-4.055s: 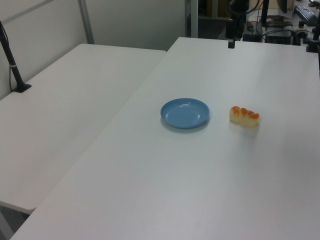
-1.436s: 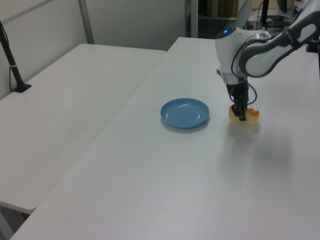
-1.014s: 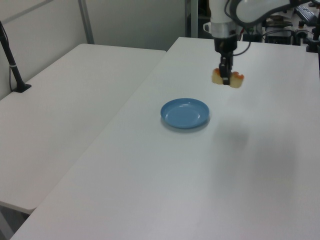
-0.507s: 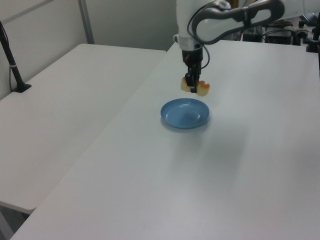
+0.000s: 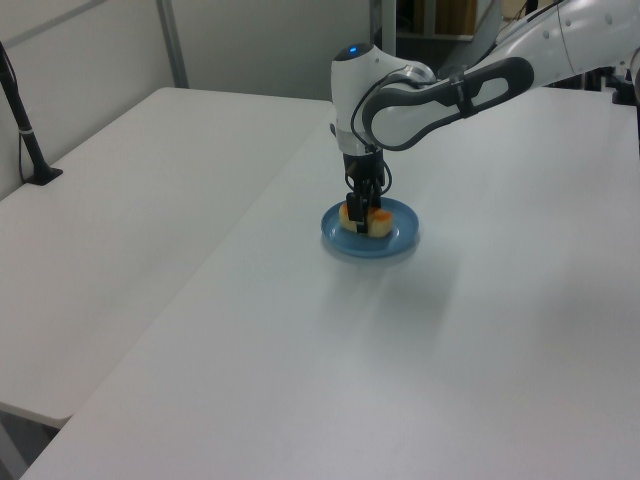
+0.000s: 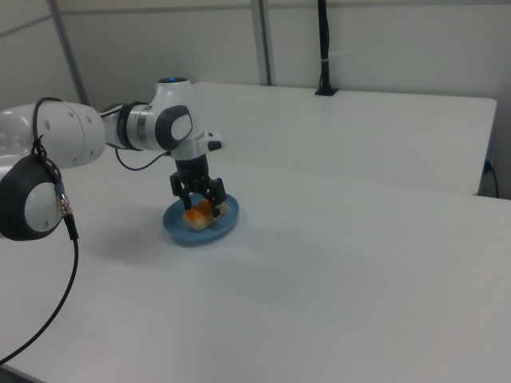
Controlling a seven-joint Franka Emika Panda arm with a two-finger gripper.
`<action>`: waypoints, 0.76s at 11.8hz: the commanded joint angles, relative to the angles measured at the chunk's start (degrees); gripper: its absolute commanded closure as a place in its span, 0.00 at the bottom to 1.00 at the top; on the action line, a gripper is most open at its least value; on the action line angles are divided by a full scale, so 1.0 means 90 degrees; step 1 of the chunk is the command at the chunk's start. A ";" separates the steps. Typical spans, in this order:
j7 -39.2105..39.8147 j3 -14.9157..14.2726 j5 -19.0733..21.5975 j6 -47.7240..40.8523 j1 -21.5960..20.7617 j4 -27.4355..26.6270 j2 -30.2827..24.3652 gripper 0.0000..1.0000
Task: Put the bread onto the plate
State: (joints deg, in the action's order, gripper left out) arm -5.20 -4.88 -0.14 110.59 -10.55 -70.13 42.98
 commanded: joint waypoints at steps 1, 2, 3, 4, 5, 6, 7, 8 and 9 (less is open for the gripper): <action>-0.0125 -0.0034 -0.0063 -0.0003 -0.0048 -0.0215 -0.0447 0.00; -0.0135 -0.0034 -0.0053 -0.0003 -0.0039 -0.0612 -0.0953 0.00; -0.0145 -0.0034 -0.0053 -0.0023 -0.0039 -0.1041 -0.1547 0.00; -0.0145 -0.0034 -0.0053 -0.0158 0.0010 -0.1490 -0.2201 0.00; -0.0116 -0.0054 -0.0053 -0.0382 0.0097 -0.1862 -0.2807 0.00; -0.0096 -0.0063 -0.0053 -0.0684 0.0233 -0.2098 -0.3306 0.00; -0.0086 -0.0073 -0.0053 -0.1102 0.0332 -0.2149 -0.3650 0.00; -0.0086 -0.0073 -0.0063 -0.1484 0.0381 -0.2149 -0.3866 0.00; -0.0077 -0.0073 -0.0063 -0.1633 0.0449 -0.2149 -0.4003 0.00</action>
State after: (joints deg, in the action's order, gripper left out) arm -5.45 -5.30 -0.25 98.34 -6.98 -84.26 12.73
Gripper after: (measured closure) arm 0.000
